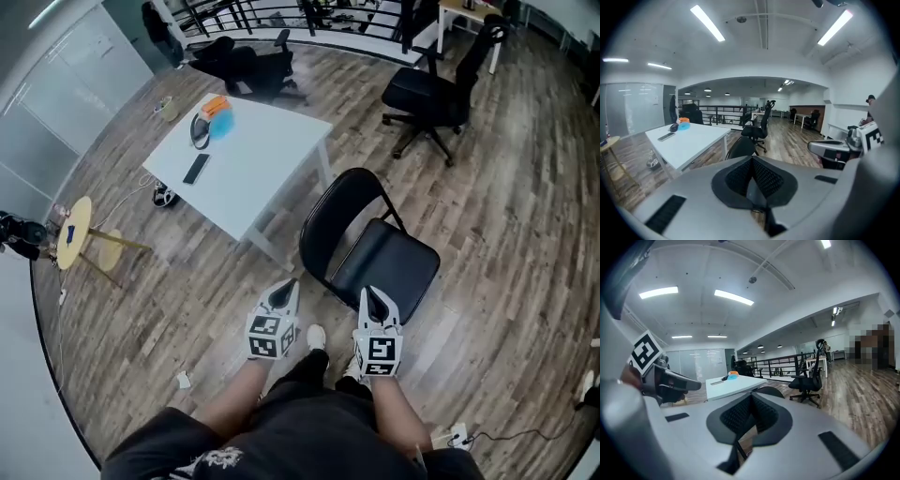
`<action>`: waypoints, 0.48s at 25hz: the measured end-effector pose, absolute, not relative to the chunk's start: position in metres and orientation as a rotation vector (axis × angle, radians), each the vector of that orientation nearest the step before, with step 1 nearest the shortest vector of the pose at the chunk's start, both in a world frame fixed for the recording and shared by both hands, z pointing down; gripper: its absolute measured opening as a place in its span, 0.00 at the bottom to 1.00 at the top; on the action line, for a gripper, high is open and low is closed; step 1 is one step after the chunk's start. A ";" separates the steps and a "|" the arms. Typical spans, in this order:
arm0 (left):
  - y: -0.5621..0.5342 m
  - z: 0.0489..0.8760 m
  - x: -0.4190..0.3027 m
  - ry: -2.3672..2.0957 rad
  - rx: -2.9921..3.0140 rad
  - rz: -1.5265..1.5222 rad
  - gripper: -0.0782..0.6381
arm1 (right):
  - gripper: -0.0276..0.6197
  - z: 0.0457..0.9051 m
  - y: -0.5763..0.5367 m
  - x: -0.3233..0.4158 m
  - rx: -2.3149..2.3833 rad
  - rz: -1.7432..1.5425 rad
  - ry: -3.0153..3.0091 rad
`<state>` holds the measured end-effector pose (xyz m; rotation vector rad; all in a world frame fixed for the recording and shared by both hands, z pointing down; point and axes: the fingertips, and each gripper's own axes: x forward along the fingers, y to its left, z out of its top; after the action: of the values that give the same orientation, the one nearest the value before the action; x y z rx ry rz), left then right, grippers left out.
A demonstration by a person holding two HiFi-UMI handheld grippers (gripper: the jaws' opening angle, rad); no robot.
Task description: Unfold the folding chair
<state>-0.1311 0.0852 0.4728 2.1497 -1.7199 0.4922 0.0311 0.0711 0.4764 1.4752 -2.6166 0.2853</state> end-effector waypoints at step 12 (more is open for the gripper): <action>-0.044 0.507 -0.138 -1.532 2.249 0.690 0.12 | 0.06 0.510 -0.012 0.063 1.674 0.363 -2.394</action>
<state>-0.1380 -0.0437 0.5065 2.2491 -1.5322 0.6904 0.0635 -0.0121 0.5097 1.6738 -2.3938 0.3629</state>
